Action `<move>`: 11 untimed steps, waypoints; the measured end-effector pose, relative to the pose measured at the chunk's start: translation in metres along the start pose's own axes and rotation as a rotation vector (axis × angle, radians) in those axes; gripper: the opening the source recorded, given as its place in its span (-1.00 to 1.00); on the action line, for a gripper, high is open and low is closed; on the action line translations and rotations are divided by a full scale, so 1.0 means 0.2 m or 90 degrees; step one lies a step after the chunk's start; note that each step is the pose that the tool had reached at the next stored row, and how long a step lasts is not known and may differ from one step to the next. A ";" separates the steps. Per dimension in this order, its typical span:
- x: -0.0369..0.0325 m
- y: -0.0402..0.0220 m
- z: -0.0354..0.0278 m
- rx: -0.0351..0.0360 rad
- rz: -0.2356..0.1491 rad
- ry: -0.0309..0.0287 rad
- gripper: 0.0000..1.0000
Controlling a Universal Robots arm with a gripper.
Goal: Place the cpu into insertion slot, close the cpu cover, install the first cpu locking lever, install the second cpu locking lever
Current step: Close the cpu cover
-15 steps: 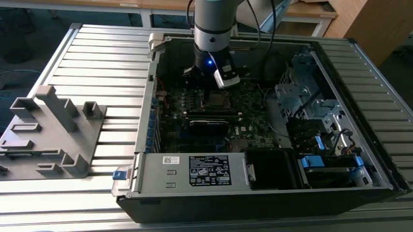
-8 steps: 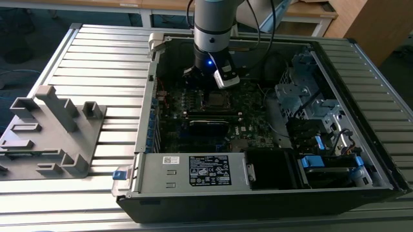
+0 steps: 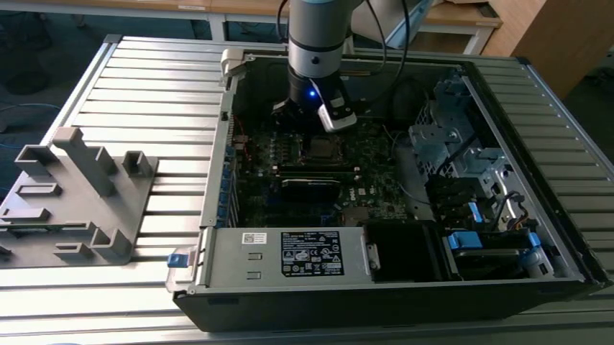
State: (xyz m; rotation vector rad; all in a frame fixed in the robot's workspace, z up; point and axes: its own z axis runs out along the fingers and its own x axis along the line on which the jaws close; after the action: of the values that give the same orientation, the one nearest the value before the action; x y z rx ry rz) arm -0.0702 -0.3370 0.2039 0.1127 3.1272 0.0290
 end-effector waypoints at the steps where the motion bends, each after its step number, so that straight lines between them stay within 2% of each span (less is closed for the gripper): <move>1: 0.001 0.000 0.001 -0.0001 -0.005 0.0001 -0.79; 5: 0.005 -0.001 0.010 0.0000 -0.022 0.0005 -0.79; 11: 0.007 0.000 0.015 -0.0002 -0.022 0.0004 -0.79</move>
State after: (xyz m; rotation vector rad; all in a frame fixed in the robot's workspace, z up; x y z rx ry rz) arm -0.0715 -0.3370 0.2009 0.0576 3.1290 0.0293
